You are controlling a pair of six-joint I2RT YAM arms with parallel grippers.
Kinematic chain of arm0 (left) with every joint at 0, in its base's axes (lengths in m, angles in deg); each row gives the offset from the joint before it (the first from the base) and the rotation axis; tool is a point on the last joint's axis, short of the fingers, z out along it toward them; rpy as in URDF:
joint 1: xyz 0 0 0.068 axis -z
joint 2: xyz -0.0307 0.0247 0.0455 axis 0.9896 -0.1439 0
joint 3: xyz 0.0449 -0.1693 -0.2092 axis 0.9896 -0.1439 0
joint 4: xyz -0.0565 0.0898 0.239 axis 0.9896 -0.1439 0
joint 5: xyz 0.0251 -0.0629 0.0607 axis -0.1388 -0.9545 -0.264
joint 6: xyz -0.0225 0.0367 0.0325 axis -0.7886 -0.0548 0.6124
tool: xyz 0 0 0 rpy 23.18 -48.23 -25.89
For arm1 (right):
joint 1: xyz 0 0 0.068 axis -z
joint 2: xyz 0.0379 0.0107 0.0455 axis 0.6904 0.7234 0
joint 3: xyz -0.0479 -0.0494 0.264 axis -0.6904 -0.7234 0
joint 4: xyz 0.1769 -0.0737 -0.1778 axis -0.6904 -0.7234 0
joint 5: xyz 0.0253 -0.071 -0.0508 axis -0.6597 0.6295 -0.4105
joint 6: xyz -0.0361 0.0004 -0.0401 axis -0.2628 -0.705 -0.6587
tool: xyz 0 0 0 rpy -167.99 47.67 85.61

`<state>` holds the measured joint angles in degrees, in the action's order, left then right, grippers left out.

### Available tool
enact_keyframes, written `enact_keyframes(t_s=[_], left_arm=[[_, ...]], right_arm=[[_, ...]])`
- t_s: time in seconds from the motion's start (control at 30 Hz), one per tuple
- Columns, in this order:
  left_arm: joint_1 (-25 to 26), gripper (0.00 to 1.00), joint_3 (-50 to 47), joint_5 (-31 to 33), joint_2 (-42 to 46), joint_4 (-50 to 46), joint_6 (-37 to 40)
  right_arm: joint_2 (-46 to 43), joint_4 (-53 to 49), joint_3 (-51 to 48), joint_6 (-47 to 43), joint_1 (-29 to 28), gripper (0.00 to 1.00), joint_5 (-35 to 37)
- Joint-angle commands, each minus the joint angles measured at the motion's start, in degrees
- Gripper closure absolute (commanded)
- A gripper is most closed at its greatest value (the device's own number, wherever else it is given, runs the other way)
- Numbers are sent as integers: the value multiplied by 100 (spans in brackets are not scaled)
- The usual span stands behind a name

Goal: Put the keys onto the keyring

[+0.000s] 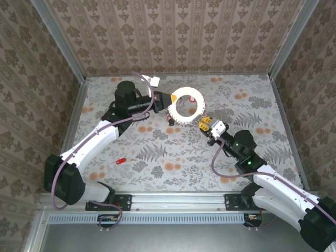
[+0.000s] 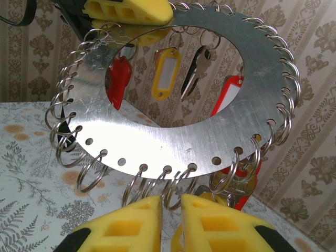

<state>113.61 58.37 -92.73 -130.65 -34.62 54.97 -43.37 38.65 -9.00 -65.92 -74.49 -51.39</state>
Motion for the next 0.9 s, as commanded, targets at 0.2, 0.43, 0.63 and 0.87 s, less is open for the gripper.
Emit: enact_keyframes(t_s=[0.2, 0.43, 0.63, 0.87], left_arm=[[82, 100, 235, -23, 265, 235, 9], [90, 100, 248, -23, 284, 185, 35], [93, 100, 247, 4, 311, 148, 62], [83, 100, 191, 183, 361, 142, 53]], right_arm=[[43, -55, 258, -188, -43, 80, 190], [225, -56, 373, -259, -46, 84, 285], [253, -149, 375, -282, -47, 88, 454], [240, -475, 373, -422, -42, 94, 598]])
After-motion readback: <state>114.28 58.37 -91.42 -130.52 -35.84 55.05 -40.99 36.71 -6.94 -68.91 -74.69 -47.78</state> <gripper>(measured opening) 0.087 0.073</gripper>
